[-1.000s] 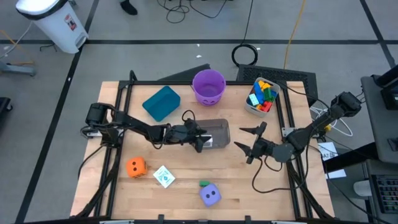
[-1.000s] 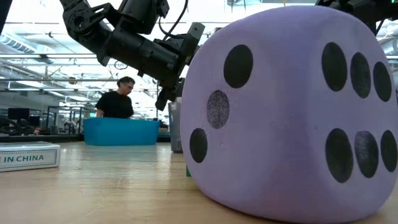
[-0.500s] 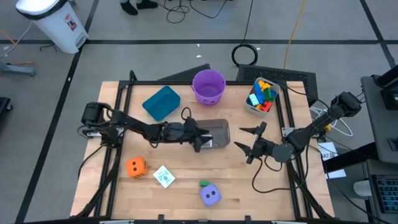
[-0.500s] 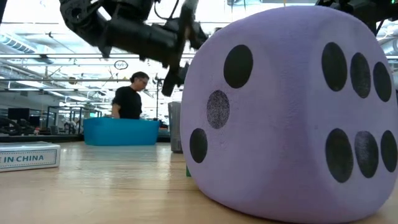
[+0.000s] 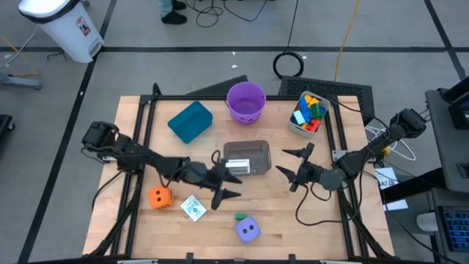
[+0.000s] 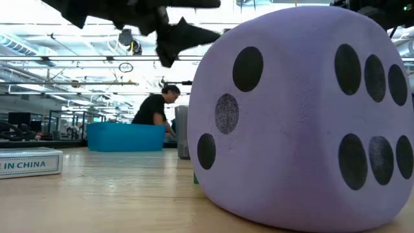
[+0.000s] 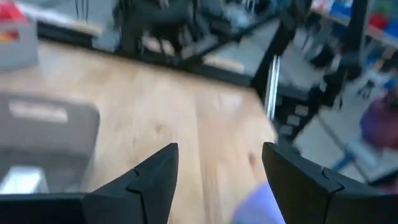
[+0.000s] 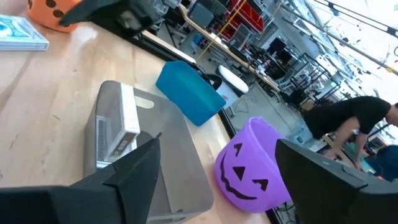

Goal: Pick & Place Toys
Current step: Put the blue deck of cards into the transparent black bin

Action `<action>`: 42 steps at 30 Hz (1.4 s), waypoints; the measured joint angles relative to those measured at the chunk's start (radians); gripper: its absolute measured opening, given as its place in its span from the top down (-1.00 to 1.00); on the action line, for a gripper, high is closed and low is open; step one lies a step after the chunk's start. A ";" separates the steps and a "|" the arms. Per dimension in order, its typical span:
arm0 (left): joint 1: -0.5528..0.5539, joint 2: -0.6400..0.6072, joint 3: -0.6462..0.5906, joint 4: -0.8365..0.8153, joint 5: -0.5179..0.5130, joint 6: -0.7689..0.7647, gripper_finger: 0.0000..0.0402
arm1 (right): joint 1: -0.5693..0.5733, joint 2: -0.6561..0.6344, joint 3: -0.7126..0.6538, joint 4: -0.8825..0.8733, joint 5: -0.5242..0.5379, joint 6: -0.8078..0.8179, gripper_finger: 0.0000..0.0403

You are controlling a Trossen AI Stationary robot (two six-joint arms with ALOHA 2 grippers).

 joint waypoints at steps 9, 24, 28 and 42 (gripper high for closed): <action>-0.117 0.000 0.000 -0.042 0.039 0.096 -0.20 | -0.004 0.000 0.000 0.000 0.000 0.011 -0.44; -0.355 0.001 -0.001 -0.751 0.040 -0.654 -0.20 | -0.004 0.000 0.000 0.003 0.000 0.017 -0.44; -0.388 0.000 0.000 -0.762 0.116 -0.721 -0.20 | -0.004 0.000 0.000 0.008 0.000 0.018 -0.44; -0.378 0.002 -0.004 -0.797 -0.225 -0.736 -0.20 | -0.005 0.000 0.000 0.008 -0.001 0.018 -0.44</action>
